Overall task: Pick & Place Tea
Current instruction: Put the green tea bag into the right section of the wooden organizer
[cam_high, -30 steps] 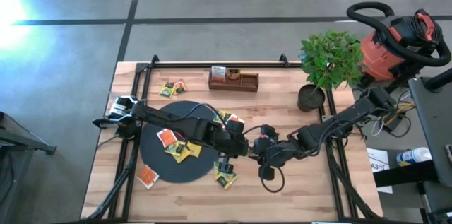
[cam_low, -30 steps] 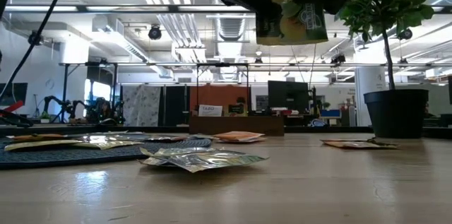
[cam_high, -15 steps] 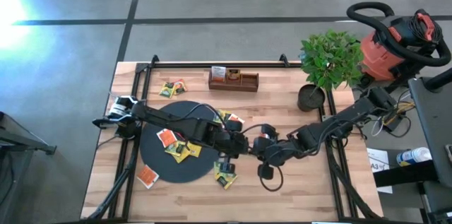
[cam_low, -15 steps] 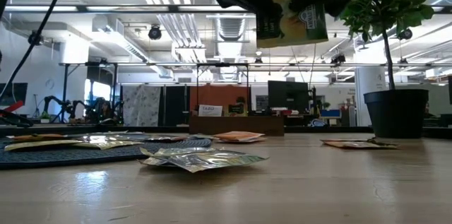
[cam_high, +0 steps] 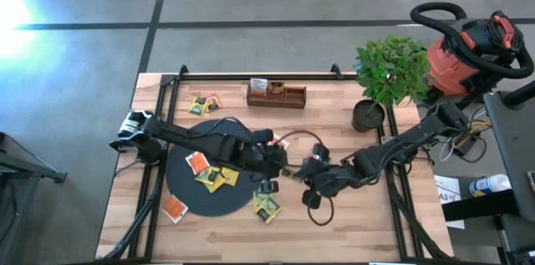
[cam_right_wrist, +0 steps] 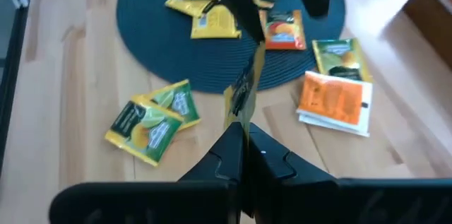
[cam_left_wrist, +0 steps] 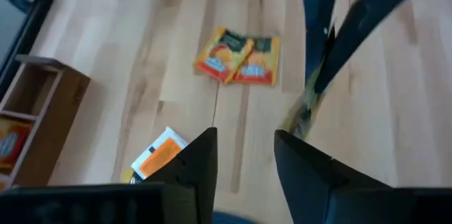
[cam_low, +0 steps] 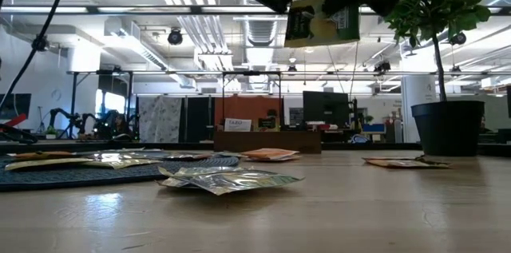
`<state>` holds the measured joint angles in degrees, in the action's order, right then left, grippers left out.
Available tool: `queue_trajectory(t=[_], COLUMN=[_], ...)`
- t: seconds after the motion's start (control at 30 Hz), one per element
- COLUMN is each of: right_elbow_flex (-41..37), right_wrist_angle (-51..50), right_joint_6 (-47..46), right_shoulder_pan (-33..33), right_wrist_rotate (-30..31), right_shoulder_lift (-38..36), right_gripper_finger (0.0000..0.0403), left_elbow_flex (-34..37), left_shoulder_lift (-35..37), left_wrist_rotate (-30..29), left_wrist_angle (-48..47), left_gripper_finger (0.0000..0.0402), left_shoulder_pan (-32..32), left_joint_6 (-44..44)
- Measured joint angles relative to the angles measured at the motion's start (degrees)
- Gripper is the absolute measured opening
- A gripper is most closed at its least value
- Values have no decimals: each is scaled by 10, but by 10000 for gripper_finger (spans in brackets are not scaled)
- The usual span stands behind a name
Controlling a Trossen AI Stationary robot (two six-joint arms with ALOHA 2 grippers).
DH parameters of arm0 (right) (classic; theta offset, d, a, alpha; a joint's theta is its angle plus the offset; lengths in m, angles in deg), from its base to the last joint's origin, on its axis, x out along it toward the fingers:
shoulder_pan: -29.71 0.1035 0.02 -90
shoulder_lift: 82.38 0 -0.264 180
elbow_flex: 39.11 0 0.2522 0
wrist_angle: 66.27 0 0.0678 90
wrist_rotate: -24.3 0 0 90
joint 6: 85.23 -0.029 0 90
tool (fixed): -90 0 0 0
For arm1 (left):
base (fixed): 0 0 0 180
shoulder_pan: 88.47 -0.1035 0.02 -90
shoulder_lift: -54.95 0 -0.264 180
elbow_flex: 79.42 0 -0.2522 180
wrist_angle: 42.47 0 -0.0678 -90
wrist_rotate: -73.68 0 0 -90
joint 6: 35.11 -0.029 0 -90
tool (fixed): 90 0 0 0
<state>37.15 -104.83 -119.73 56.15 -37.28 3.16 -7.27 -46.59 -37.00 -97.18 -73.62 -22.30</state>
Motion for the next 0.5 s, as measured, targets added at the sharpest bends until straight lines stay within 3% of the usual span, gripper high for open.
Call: queue_trajectory(t=[0.3,0.4,0.5], right_elbow_flex=[-3,-9,-24], right_wrist_angle=[2,2,38], right_joint_6=[-27,-49,-51], right_shoulder_pan=[11,11,10], right_wrist_rotate=[94,126,162], right_shoulder_lift=[-43,-70,-97], right_gripper_finger=[8,8,8], left_elbow_flex=[93,157,240], left_shoulder_lift=[105,161,212], left_wrist_rotate=[-65,-72,-65], left_wrist_angle=[65,163,319], left_gripper_finger=[135,135,135], left_shoulder_pan=[-1,-3,-9], left_joint_6=[103,131,144])
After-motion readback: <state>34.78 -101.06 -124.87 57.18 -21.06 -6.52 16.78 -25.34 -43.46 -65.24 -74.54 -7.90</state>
